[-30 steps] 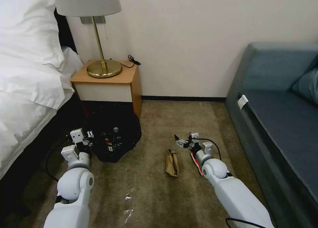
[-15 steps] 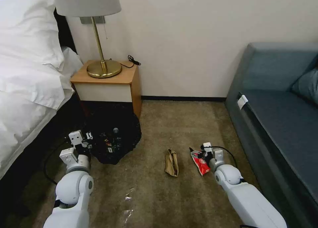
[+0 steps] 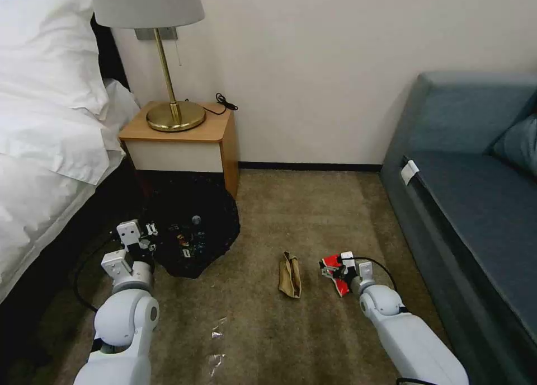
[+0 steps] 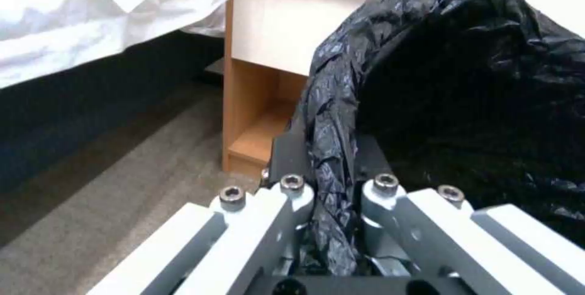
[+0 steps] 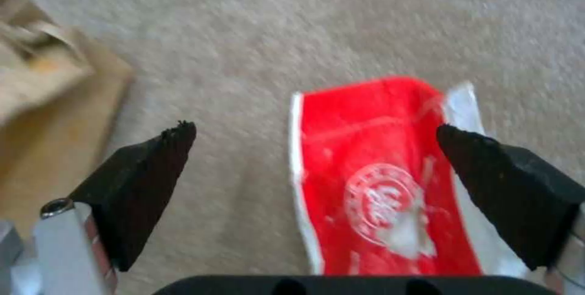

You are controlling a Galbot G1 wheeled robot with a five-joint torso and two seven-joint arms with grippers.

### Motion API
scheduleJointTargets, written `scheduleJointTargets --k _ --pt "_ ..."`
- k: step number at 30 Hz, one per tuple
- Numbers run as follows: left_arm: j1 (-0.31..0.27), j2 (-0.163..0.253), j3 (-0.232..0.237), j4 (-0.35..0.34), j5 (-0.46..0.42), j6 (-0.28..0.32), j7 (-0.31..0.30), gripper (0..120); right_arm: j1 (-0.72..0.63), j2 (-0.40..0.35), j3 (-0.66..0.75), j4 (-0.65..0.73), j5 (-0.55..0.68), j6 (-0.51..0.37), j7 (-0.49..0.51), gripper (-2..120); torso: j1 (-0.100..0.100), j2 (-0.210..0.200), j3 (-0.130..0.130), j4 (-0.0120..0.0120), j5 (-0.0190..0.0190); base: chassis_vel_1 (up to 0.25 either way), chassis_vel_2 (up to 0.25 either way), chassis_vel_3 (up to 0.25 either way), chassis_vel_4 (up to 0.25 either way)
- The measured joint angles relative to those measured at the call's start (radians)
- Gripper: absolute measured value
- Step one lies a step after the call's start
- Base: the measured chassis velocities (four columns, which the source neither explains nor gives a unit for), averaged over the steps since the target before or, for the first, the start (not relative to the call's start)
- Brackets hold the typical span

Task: Pick up the trash bin, then pick up the garbage on the floor and place it into the trash bin.

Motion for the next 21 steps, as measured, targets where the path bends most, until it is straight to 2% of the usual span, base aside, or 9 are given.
scheduleJointTargets --k 10,12,14,21 --pt "-0.006 0.003 0.003 -0.001 -0.004 0.002 -0.001 4 0.029 0.003 0.066 -0.103 -0.027 0.03 -0.038 100 0.0 0.0 0.0 -0.0002 -0.0001 0.0 0.0 0.0 0.0" --pt "-0.009 0.002 0.006 -0.001 -0.004 0.003 -0.002 4 0.028 0.003 0.076 -0.108 -0.005 0.025 -0.047 100 0.0 0.0 0.0 -0.0004 0.0 0.0 0.0 0.0 0.0" --pt "-0.013 -0.001 0.009 -0.001 -0.001 0.003 -0.006 4 0.018 0.014 0.105 -0.108 0.083 -0.01 -0.059 100 0.0 0.0 0.0 -0.0003 -0.0001 0.0 0.0 0.0 0.0" --pt "-0.012 -0.003 0.009 -0.002 0.001 0.004 -0.013 4 0.0 0.034 0.134 -0.158 0.071 0.022 -0.077 98 0.0 0.0 0.0 -0.0004 -0.0002 0.0 0.0 0.0 0.0"
